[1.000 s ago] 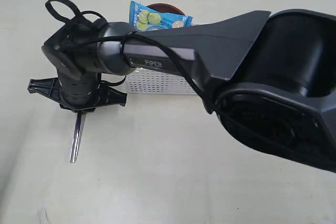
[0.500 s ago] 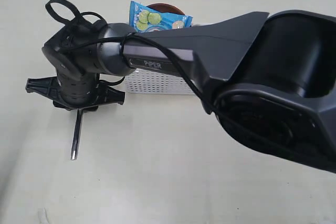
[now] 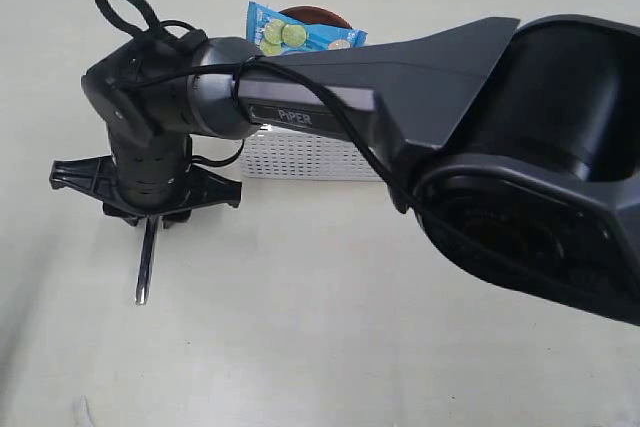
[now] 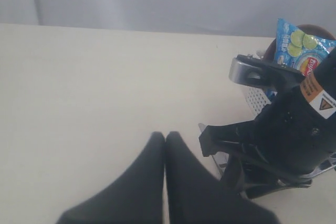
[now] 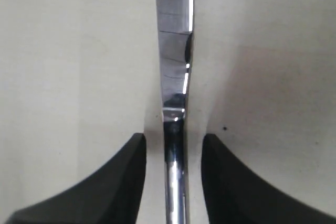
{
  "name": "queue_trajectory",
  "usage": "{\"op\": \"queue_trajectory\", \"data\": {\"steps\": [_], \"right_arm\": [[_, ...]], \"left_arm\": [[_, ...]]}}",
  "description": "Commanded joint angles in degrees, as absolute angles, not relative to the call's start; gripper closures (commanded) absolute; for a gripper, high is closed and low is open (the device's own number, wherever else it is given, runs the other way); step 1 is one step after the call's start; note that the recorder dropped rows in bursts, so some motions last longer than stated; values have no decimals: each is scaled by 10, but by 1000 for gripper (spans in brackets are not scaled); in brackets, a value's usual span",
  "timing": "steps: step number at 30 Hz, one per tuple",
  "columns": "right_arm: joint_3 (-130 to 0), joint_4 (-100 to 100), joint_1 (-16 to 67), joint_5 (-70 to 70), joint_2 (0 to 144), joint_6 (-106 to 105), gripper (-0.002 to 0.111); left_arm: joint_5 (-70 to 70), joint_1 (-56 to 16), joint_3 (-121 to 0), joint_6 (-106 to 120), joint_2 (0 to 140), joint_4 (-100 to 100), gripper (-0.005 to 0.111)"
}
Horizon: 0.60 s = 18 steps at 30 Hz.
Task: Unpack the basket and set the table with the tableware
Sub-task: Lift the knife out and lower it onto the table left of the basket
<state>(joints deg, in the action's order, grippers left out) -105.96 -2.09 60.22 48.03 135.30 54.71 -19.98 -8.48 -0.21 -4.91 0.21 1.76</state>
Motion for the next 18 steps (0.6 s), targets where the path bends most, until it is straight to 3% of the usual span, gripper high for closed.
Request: {"op": "queue_trajectory", "data": {"steps": [1, 18], "right_arm": [[-1058, -47, 602, 492, 1356, 516, 73], [-1058, -60, 614, 492, 1356, 502, 73]], "left_arm": [[-199, -87, 0, -47, 0, 17, 107], [-199, -87, 0, -47, 0, 17, 107]]}}
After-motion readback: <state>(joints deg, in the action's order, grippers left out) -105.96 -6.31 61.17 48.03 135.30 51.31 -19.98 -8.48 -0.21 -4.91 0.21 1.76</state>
